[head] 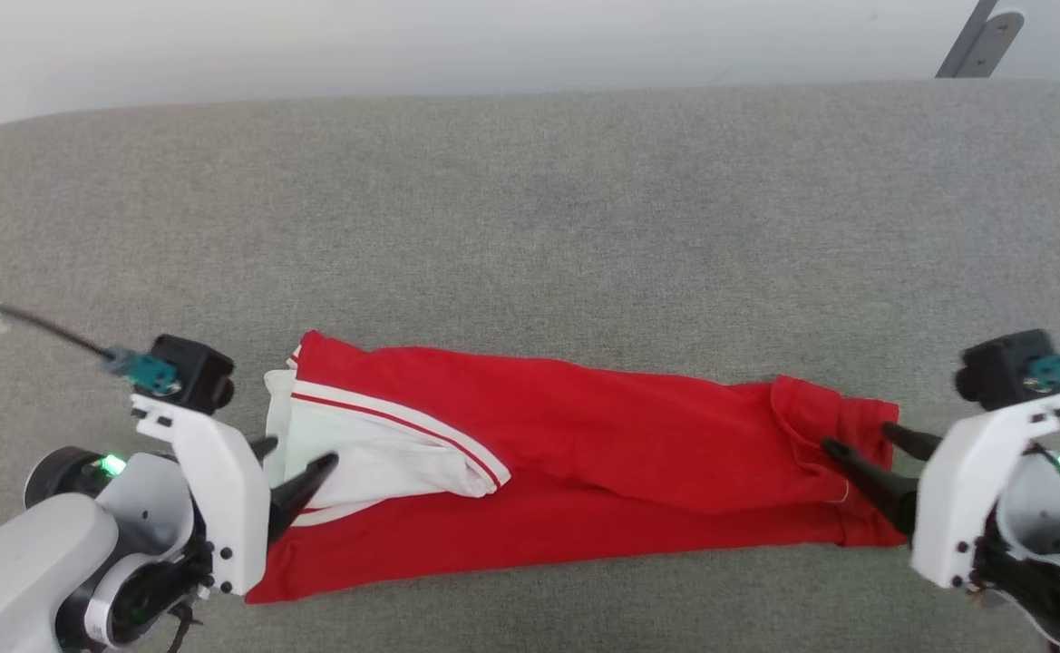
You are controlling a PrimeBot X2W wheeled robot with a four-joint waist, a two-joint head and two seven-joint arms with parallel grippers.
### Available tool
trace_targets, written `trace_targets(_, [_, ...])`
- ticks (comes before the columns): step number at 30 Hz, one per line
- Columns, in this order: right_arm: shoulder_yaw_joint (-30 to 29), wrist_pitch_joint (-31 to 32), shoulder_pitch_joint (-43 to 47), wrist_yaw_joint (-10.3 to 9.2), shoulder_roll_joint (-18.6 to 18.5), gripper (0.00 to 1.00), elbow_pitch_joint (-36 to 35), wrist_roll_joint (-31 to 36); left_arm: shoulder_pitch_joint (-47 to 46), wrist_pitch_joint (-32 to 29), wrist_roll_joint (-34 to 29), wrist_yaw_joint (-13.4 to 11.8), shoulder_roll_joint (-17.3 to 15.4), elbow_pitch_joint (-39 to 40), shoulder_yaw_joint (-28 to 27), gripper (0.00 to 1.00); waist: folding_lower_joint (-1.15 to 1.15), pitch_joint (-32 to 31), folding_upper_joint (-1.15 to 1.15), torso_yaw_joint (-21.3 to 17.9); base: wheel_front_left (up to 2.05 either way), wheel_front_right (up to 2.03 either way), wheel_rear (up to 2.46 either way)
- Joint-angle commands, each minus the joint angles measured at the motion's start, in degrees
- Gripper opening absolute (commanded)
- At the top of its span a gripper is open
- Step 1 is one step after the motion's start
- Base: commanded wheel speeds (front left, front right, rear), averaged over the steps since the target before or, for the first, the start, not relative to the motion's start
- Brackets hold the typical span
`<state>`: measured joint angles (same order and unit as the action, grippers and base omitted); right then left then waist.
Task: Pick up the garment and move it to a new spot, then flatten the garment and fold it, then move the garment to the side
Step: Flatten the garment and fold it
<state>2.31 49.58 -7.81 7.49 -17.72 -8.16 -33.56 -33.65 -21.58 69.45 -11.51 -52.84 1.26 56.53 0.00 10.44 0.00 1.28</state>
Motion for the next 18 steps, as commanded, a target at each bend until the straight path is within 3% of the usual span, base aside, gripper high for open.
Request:
trace_targets(1, [-0.86, -0.2, 0.65, 0.01, 0.48, 1.0, -0.58, -0.22, 0.91, 1.87, -0.99, 0.23, -0.22, 0.33, -0.78, 1.0, 0.0, -0.2, 0.0, 0.04, 0.0, 0.0, 0.0])
trace_targets(9, [-9.32, 1.87, 1.4, 0.01, 2.42, 1.0, 0.64, 1.58, 5.59, 19.41, -5.21, 0.17, -0.88, 1.61, -4.39, 1.0, 0.0, -0.01, 0.0, 1.03, 0.0, 0.0, 0.0])
trace_targets(18, [-12.52, 2.88, -1.21, 0.01, 3.3, 1.0, 9.07, 2.2, 10.57, 33.25, -8.43, -0.81, 0.23, 1.21, -6.54, 1.0, 0.0, 1.31, 0.0, 3.43, 0.0, 0.0, 0.0])
